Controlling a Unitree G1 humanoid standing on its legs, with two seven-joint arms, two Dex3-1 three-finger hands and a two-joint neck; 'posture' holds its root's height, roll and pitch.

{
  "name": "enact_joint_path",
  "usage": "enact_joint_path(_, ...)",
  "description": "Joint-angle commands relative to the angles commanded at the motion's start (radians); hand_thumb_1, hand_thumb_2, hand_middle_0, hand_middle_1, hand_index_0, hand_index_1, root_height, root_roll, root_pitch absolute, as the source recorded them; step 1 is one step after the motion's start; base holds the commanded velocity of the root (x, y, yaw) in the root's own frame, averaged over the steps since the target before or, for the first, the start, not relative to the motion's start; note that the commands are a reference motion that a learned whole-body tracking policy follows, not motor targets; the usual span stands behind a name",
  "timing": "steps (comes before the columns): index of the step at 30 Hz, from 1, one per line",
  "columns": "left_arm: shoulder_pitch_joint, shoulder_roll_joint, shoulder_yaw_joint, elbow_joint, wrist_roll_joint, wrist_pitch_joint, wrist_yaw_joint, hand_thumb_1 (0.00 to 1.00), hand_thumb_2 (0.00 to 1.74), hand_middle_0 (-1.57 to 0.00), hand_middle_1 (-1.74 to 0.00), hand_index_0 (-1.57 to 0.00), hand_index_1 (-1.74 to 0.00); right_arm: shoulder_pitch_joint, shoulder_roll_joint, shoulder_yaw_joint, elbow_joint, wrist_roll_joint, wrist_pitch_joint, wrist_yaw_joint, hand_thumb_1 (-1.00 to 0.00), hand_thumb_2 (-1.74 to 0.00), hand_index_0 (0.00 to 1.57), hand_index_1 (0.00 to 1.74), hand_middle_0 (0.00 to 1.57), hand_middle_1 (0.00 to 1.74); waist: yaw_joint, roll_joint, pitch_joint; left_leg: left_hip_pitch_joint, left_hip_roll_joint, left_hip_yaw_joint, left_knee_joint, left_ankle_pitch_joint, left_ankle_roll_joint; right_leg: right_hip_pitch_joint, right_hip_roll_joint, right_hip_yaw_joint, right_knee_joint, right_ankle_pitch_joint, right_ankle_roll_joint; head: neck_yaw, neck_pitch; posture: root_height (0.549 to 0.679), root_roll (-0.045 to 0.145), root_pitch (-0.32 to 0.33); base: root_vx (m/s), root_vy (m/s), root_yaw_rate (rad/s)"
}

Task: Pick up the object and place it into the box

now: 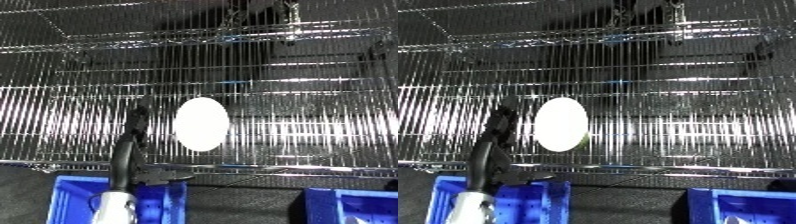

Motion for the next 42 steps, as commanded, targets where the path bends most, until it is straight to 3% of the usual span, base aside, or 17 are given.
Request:
enact_joint_path(6,-0.061,-0.014,-0.02,0.028,-0.018,0.022,-0.008,0.0,0.0,0.0,0.0,0.0,0.0,0.002,0.008,0.018,-0.02,0.015,-0.007,-0.016,0.0,0.0,0.0,0.0,0.0,0.0,-0.021,-0.01,0.0,-0.006,0.003,0.004,0.008,-0.012,-0.001,-0.006,0.0044,0.003,-0.008,0.001,0.0022,-0.014,0.006,0.627,-0.022,0.112,0.023,-0.018,-0.063)
enact_joint_path(15,-0.13,-0.051,-0.046,0.04,-0.035,0.02,-0.021,0.45,0.78,-0.71,-0.78,-0.71,-0.78,0.014,0.025,0.04,-0.033,0.016,-0.018,-0.029,0.0,0.0,0.0,0.0,0.0,0.0,-0.048,-0.013,0.0,0.003,0.005,0.01,0.013,-0.026,-0.0022,-0.002,0.0071,0.012,-0.016,-0.003,-0.001,-0.028,-0.002,0.629,-0.015,0.115,0.025,-0.005,-0.044)
enact_joint_path(26,-0.135,-0.073,-0.048,0.041,-0.08,0.036,-0.034,1.0,1.74,-1.57,-1.74,-1.57,-1.74,0.027,0.033,0.047,-0.029,0.007,-0.028,-0.033,0.0,0.0,0.0,0.0,0.0,0.0,-0.051,-0.002,0.0,0.034,0.0,0.015,-0.016,-0.021,-0.0071,0.02,0.0046,0.013,-0.035,-0.009,-0.0057,-0.036,-0.02,0.632,-0.006,0.112,0.006,0.004,0.013)
enact_joint_path(33,-0.09,-0.074,-0.016,0.04,-0.231,0.01,-0.148,1.0,1.74,-1.57,-1.74,-1.57,-1.74,0.022,0.041,0.036,-0.011,-0.001,-0.025,-0.035,0.0,0.0,0.0,0.0,0.0,0.0,-0.034,0.014,0.0,0.07,-0.01,0.01,-0.056,-0.005,-0.0117,0.049,-0.0053,0.007,-0.058,-0.009,-0.0082,-0.037,-0.04,0.636,0.002,0.102,-0.017,0.0,0.094)
enact_joint_path(42,0.053,-0.087,0.096,-0.06,-0.572,-0.01,-0.325,1.0,1.74,-1.57,-1.74,-1.57,-1.74,0.038,0.063,-0.009,0.032,-0.007,-0.045,-0.049,0.0,0.0,0.0,0.0,0.0,0.0,0.019,0.048,0.0,0.128,-0.034,-0.009,-0.104,0.014,-0.0188,0.1,-0.0326,-0.018,-0.076,-0.02,-0.0147,-0.014,-0.111,0.64,0.019,0.076,-0.027,-0.017,0.181)
